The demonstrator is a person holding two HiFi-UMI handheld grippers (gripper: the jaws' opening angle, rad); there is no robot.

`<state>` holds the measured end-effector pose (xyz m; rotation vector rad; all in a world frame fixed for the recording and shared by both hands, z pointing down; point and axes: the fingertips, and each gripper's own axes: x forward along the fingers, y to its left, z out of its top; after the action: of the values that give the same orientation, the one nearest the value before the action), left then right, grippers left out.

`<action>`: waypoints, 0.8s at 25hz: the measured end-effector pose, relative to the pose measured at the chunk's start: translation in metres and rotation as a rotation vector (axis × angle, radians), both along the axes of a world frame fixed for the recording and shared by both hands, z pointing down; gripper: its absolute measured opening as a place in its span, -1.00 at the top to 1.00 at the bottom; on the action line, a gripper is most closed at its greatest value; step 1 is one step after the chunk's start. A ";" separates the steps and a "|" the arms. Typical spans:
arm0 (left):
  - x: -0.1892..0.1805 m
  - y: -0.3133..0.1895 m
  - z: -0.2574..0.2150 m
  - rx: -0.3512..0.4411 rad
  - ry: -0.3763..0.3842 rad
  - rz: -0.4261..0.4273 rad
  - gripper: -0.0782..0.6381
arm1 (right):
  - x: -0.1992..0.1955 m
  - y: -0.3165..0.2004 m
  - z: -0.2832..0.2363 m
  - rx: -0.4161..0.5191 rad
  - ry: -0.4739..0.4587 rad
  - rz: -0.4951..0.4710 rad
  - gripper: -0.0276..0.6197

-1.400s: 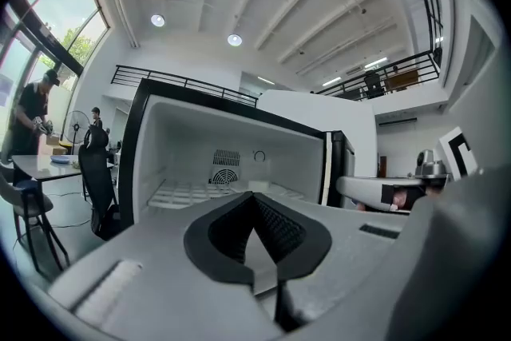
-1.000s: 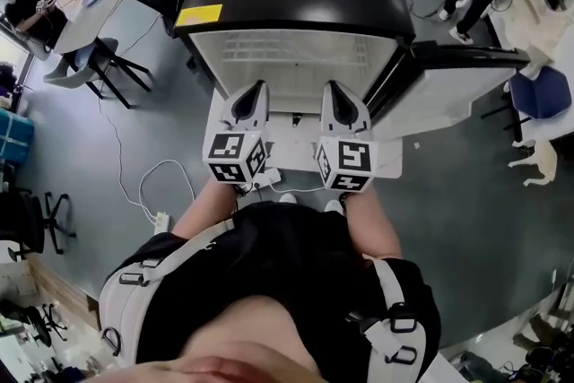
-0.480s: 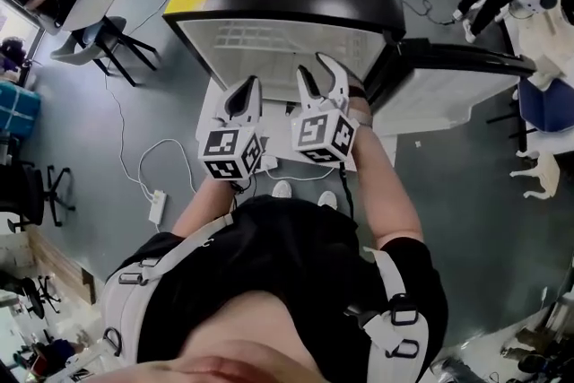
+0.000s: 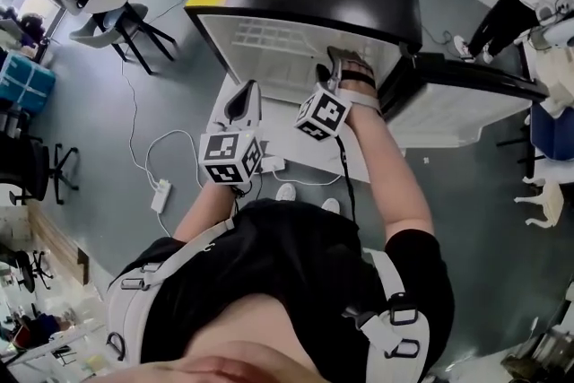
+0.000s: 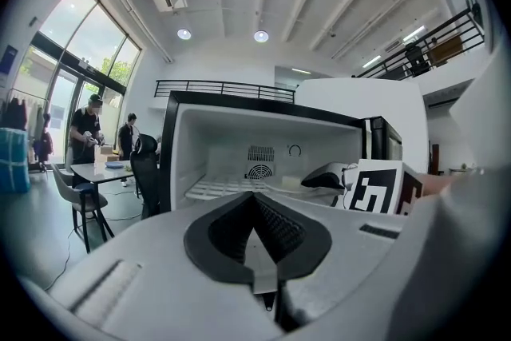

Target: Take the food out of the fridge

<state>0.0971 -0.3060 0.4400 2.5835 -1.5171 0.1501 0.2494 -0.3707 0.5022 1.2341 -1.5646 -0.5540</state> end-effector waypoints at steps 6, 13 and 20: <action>-0.017 0.002 -0.001 0.000 -0.001 -0.055 0.79 | 0.011 -0.016 0.014 -0.065 0.106 0.008 0.27; -0.028 0.003 -0.001 -0.003 -0.005 -0.098 0.79 | 0.017 -0.024 0.016 -0.052 0.182 0.002 0.28; -0.027 0.006 -0.001 -0.003 -0.019 -0.098 0.79 | 0.012 -0.015 0.004 0.027 0.256 -0.051 0.61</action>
<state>0.0700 -0.2999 0.4393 2.5058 -1.6450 0.1666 0.2616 -0.3860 0.5066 1.0988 -1.3794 -0.7386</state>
